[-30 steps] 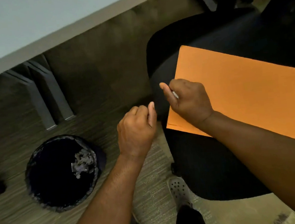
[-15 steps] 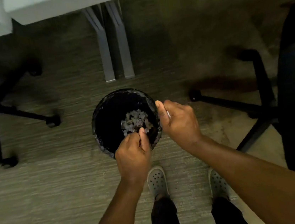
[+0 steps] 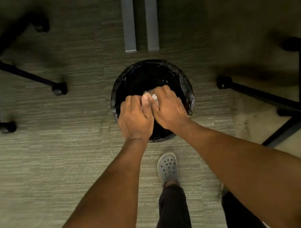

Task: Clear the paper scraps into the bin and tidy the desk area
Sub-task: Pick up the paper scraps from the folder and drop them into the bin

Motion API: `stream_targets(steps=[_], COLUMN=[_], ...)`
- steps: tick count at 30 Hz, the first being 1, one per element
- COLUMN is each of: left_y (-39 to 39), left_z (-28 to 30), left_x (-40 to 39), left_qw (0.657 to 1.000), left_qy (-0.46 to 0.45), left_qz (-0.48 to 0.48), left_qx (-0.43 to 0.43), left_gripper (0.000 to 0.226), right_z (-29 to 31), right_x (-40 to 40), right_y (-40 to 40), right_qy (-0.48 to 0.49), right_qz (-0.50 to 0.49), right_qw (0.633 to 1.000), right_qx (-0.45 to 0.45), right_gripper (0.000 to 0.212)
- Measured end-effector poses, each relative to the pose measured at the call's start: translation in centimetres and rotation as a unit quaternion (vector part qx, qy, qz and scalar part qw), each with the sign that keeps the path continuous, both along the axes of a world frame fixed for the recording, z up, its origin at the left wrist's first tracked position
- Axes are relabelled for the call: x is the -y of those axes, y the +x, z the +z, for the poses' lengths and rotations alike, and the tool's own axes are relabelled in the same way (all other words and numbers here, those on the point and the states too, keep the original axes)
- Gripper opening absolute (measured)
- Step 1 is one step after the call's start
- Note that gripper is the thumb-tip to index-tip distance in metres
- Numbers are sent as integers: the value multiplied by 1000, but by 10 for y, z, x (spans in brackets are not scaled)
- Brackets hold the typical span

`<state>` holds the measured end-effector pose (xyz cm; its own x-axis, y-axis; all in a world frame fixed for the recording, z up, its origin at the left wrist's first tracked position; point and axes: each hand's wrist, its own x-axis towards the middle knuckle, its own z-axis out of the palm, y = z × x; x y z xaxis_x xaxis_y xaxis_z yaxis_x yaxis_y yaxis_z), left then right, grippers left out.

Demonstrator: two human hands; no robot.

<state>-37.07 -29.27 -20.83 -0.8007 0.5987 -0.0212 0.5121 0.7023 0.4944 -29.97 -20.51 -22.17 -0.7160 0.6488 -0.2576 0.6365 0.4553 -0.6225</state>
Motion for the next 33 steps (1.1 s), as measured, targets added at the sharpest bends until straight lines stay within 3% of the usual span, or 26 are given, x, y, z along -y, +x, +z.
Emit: stream_targets(steps=[4, 7, 20, 25, 33], left_y=[2, 7, 23, 41, 107], left_z=[-20, -31, -10, 21, 92], left_x=[14, 28, 41, 17, -51], left_qw=[976, 962, 969, 979, 982], left_qy=[-192, -226, -198, -142, -30], left_qz=[-84, -128, -129, -135, -168], left_qx=[67, 83, 74, 61, 83], left_gripper=[65, 64, 65, 77, 73], right_z=[-20, -26, -4, 39, 120], right_x=[6, 9, 6, -5, -51], right_y=[11, 25, 49, 70, 136], right_qy=[-1, 11, 22, 35, 60], right_qz=[103, 127, 105, 73, 9], right_qw=[986, 979, 984, 992, 995], right_qx=[134, 159, 144, 93, 84], right_gripper=[59, 70, 71, 70, 62])
